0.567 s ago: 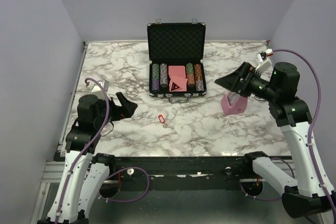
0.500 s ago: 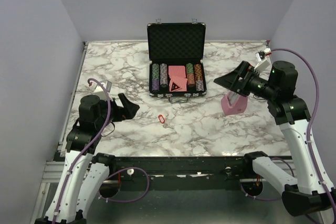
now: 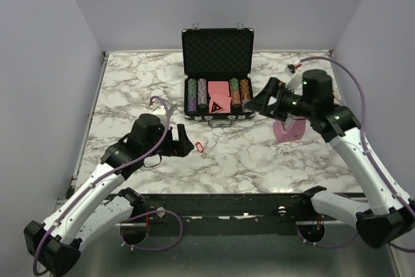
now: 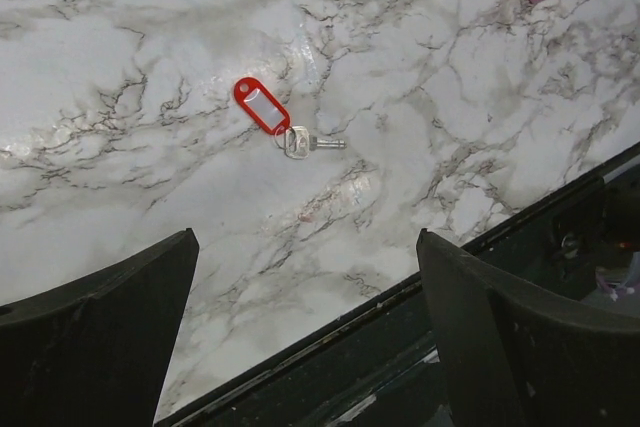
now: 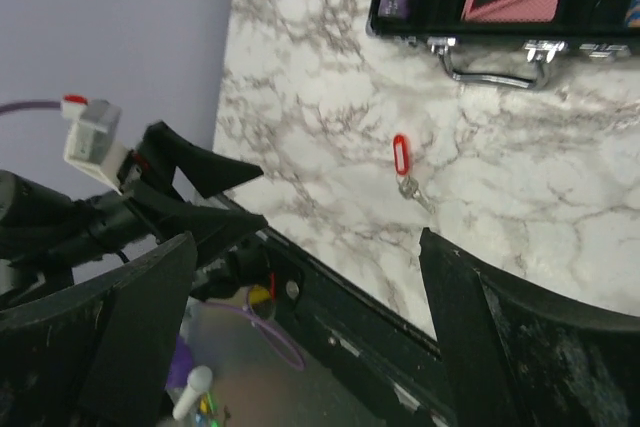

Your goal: Remove the keys from the keyring

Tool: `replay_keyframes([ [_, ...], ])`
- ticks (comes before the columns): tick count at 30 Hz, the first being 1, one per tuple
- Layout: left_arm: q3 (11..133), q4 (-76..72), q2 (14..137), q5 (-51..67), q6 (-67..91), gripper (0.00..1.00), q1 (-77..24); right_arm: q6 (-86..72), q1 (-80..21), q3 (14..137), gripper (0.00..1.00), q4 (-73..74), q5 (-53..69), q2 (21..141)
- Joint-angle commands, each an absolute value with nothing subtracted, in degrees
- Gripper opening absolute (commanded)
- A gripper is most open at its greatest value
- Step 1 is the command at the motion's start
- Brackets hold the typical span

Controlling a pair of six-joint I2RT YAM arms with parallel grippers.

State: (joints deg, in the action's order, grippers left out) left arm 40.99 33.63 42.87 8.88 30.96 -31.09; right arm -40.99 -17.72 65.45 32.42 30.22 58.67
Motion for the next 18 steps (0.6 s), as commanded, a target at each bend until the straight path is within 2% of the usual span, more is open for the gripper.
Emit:
replay_keyframes([
  [1,40.8,31.7,46.1,0.8,34.4,0.99,-35.2,-37.6,-31.9,73.3,1.0,44.0,9.4,66.3],
  [5,42.1,33.1,50.4,-3.3,36.7,0.97,-36.4,-40.4,-38.0,73.1,1.0,42.7,5.1,68.8],
  [8,43.8,34.5,54.1,-6.5,40.3,0.91,-37.8,-41.7,-38.9,70.8,1.0,41.7,4.4,69.0],
  [18,59.9,43.4,80.1,-16.2,49.2,0.79,-43.2,-44.1,-39.5,69.2,1.0,47.9,-2.9,66.2],
])
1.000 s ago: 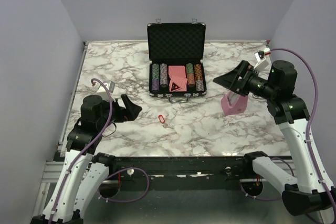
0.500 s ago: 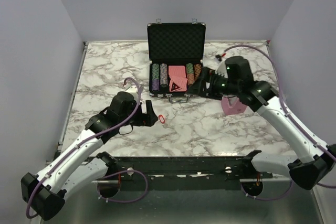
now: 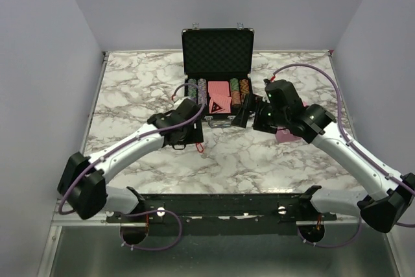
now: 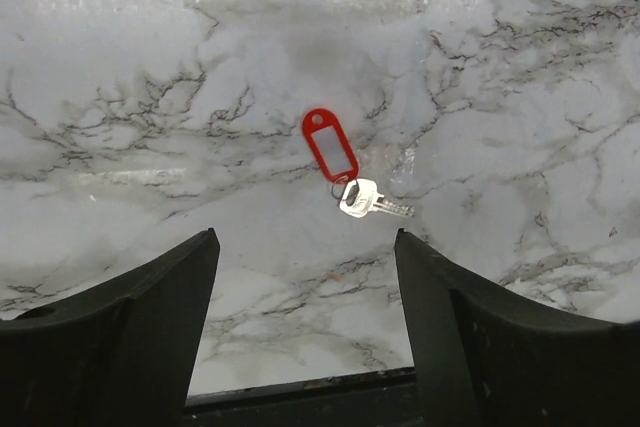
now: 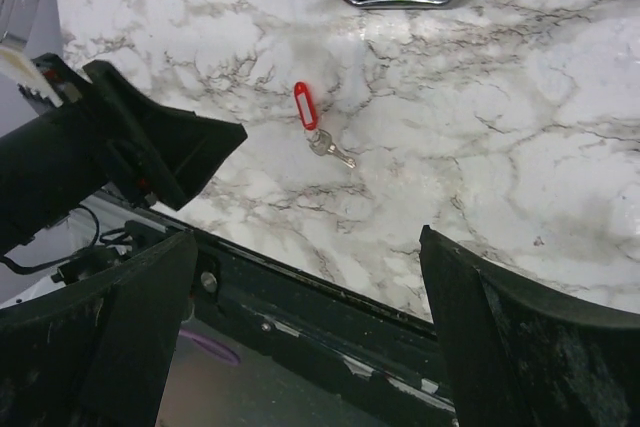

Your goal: Remove the keys from the keyring

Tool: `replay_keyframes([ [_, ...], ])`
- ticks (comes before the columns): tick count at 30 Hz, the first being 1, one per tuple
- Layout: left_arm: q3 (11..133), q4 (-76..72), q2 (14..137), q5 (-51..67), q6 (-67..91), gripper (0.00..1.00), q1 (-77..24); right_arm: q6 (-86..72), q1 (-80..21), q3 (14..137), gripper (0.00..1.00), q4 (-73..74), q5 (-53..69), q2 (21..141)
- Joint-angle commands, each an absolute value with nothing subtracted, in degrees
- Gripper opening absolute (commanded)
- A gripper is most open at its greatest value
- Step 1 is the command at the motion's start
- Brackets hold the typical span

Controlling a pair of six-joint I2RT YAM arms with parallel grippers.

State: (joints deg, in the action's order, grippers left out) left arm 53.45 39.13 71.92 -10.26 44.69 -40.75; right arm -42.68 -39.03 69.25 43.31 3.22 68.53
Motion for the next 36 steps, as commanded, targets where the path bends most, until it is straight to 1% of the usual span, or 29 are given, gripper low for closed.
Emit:
replay_keyframes([
  [1,61.0,43.6,82.2,-16.2,49.4,0.78,-43.5,-44.1,-39.4,69.3,1.0,48.4,-3.1,65.8],
  [5,63.8,44.1,89.2,-16.3,49.7,0.78,-44.3,-44.3,-39.5,68.8,1.0,49.7,-2.6,64.6],
  [9,64.7,43.9,93.6,-16.6,50.2,0.77,-44.8,-44.5,-39.5,67.7,1.0,49.4,-2.2,63.5],
  [21,66.9,42.5,100.1,-16.9,51.5,0.72,-46.2,-43.6,-39.5,67.2,1.0,48.3,-0.4,64.2],
  [29,68.4,43.2,103.2,-18.0,52.6,0.63,-46.2,-43.7,-39.5,66.2,1.0,48.0,1.5,63.7],
  [33,68.6,43.0,103.8,-18.0,52.6,0.55,-46.3,-43.6,-39.4,66.3,1.0,48.3,1.6,63.6],
  [36,68.1,43.2,104.2,-18.2,53.3,0.51,-46.3,-43.5,-39.5,66.4,1.0,48.3,1.8,63.8],
])
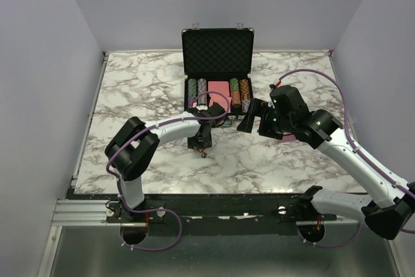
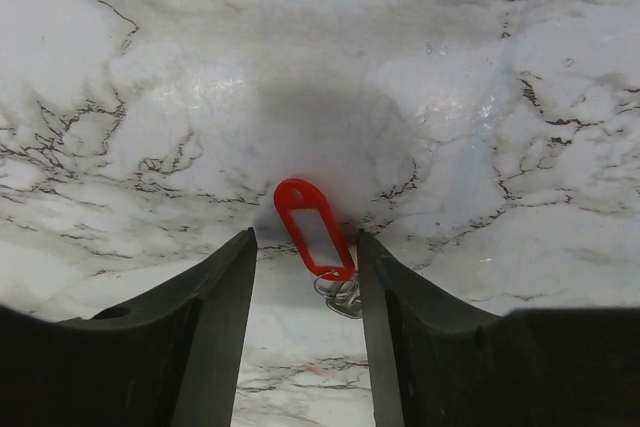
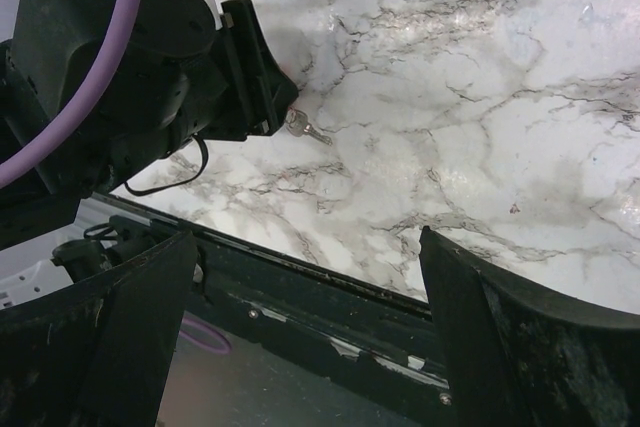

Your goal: Remove the keys from the keyring

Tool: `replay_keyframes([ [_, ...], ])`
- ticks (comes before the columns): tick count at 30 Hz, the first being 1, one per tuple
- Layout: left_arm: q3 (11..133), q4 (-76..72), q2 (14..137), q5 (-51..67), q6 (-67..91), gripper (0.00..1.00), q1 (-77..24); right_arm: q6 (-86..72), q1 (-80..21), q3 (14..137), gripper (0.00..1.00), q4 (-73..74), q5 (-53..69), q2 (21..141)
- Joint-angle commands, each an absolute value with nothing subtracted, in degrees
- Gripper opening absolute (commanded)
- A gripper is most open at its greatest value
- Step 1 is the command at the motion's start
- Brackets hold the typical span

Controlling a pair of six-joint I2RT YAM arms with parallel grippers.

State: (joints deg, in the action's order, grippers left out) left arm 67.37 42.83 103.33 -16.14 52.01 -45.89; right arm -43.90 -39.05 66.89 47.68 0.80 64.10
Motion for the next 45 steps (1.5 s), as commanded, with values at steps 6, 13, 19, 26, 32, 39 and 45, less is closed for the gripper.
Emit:
replay_keyframes([
  [6,66.3,41.9,104.1,-17.8,53.5,0.34,-46.3,-43.9,-39.5,66.8,1.0,48.4,1.9,63.7],
  [13,64.0,41.0,102.7,-18.0,53.7,0.12,-46.2,-44.4,-39.5,67.1,1.0,49.0,2.0,63.5],
  [19,63.3,41.6,100.8,-18.3,54.0,0.0,-46.2,-44.6,-39.5,67.0,1.0,49.4,1.9,62.8],
  [26,63.4,43.2,96.8,-18.5,54.1,0.0,-46.7,-45.2,-39.5,66.7,1.0,49.5,2.6,62.1],
  [32,63.6,45.6,92.3,-19.9,54.5,0.0,-47.3,-45.6,-39.4,66.0,1.0,48.2,4.1,61.3],
  [39,65.8,50.2,87.5,-22.4,54.6,0.0,-49.0,-46.5,-39.5,64.6,1.0,44.2,8.4,60.0],
  [45,68.8,53.6,83.3,-22.6,54.8,0.0,-49.8,-46.9,-39.5,63.5,1.0,39.3,12.6,58.2],
])
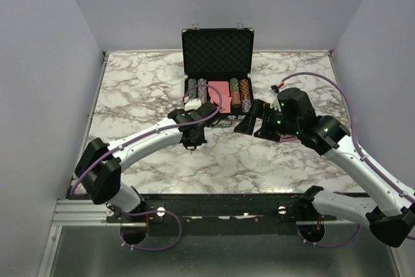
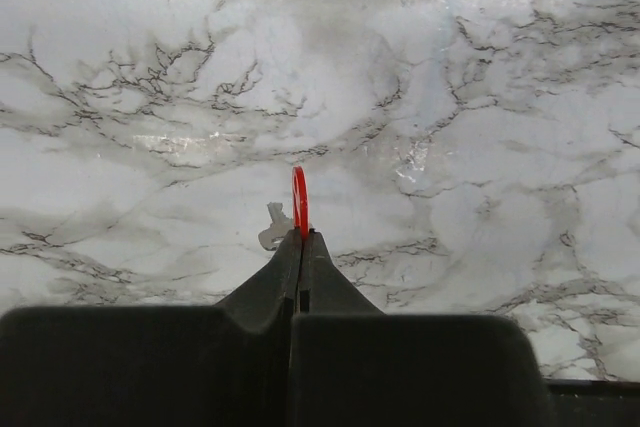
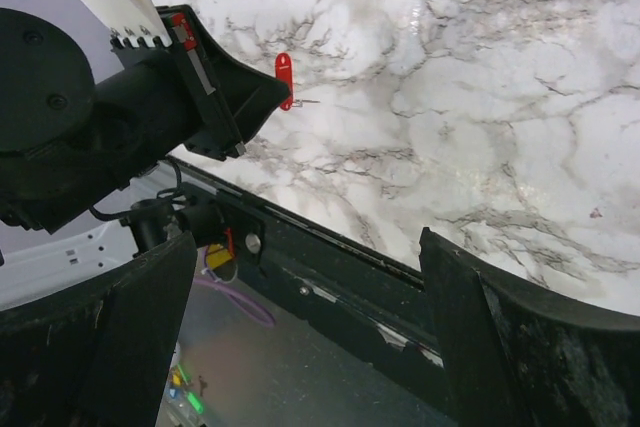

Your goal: Remove the keys from the keyring

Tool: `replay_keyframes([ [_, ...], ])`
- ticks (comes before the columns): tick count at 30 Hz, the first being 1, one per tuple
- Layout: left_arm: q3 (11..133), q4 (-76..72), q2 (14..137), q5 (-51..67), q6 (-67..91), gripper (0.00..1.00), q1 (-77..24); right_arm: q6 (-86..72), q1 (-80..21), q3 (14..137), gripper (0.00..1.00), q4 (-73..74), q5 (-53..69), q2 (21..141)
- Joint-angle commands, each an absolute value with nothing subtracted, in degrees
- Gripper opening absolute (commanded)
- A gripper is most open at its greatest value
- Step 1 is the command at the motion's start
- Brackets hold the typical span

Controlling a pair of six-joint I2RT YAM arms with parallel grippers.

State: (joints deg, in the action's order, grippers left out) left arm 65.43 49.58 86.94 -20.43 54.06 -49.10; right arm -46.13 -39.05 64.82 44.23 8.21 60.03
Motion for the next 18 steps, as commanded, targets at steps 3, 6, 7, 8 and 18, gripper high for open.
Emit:
replay_keyframes([
  [3,70.8,55.5,81.7,-22.2,54.4,0.0,-50.3,-46.7,-39.5,62.1,1.0,34.9,15.5,56.8],
  [6,73.1,57.5,80.1,-22.1,54.5,0.0,-50.8,-47.0,-39.5,59.0,1.0,28.8,19.3,54.8],
  [7,73.6,58.1,79.4,-22.1,54.6,0.0,-51.0,-47.3,-39.5,58.0,1.0,26.9,20.3,54.0],
  [8,74.3,58.5,78.8,-21.8,54.6,0.0,-51.1,-47.5,-39.4,57.2,1.0,24.7,21.4,53.2],
  [18,82.6,64.2,75.6,-18.6,57.3,0.0,-51.2,-47.5,-39.5,53.5,1.0,10.6,26.5,51.0],
])
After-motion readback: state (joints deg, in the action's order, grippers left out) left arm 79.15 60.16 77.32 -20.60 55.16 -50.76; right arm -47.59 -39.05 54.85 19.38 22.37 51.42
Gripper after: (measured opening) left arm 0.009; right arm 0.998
